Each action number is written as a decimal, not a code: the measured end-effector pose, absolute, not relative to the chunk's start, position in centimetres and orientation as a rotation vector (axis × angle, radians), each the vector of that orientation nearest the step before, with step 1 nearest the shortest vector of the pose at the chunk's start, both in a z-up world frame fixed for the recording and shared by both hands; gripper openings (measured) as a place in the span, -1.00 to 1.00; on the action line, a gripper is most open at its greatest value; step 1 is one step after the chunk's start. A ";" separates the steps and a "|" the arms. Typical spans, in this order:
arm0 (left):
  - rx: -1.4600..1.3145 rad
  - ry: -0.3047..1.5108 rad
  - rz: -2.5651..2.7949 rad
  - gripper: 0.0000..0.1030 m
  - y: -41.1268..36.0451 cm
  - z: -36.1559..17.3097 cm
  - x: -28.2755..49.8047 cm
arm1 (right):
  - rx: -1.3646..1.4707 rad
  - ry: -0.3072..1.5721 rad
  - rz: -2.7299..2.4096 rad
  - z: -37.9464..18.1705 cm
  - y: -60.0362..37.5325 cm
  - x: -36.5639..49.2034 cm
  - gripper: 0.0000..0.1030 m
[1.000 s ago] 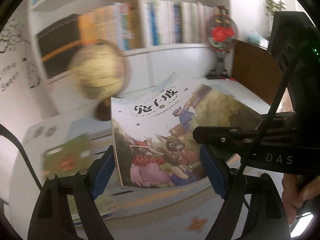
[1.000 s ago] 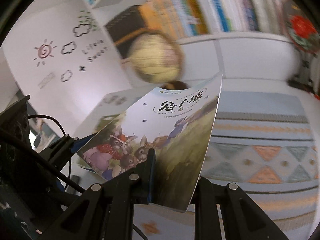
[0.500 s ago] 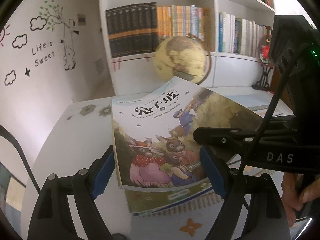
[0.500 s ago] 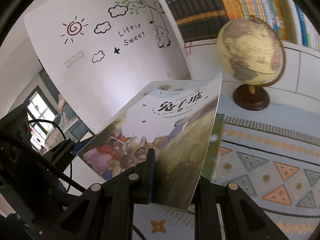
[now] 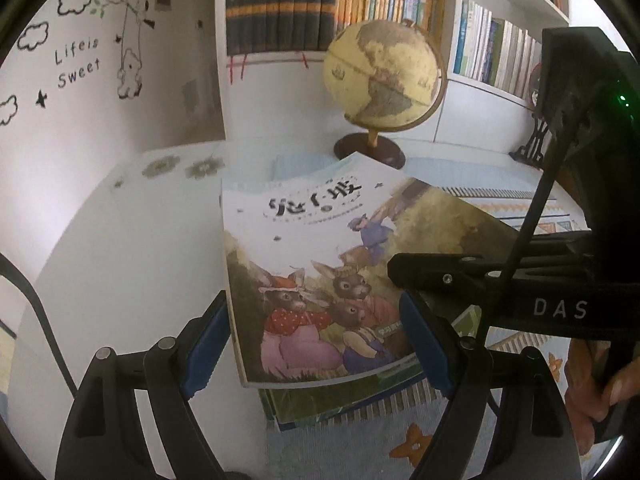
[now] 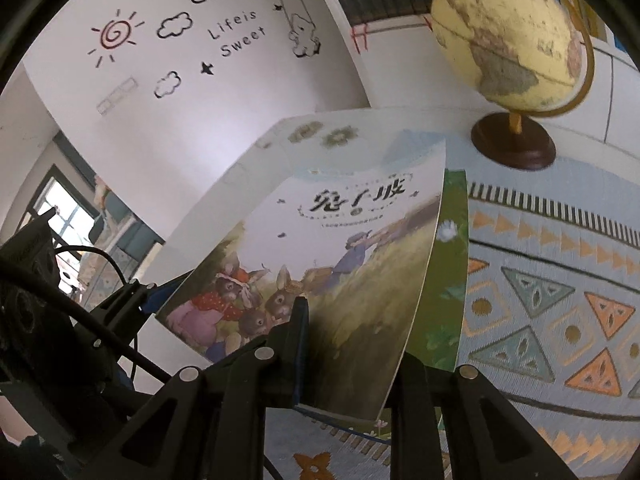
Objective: Organize books
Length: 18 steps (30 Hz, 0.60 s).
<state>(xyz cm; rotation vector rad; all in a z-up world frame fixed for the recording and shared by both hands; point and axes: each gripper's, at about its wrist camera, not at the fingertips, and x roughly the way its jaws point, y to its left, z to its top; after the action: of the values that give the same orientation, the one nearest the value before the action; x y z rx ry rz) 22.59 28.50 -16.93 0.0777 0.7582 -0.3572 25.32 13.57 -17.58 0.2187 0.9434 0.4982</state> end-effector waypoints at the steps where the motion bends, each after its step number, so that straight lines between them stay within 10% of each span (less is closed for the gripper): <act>1: 0.061 0.768 -0.358 0.57 28.6 -17.2 22.6 | 0.228 0.954 0.493 -17.9 13.6 25.4 -0.61; 18: -0.020 0.900 -0.295 0.73 29.4 -18.2 21.1 | 0.294 1.119 0.538 -19.9 12.2 24.4 -0.07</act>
<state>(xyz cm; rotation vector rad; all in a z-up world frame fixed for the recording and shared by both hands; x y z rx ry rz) 21.14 29.45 -18.19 -0.0198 0.9004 -0.2955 24.36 12.25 -19.86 0.2944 1.1195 0.5377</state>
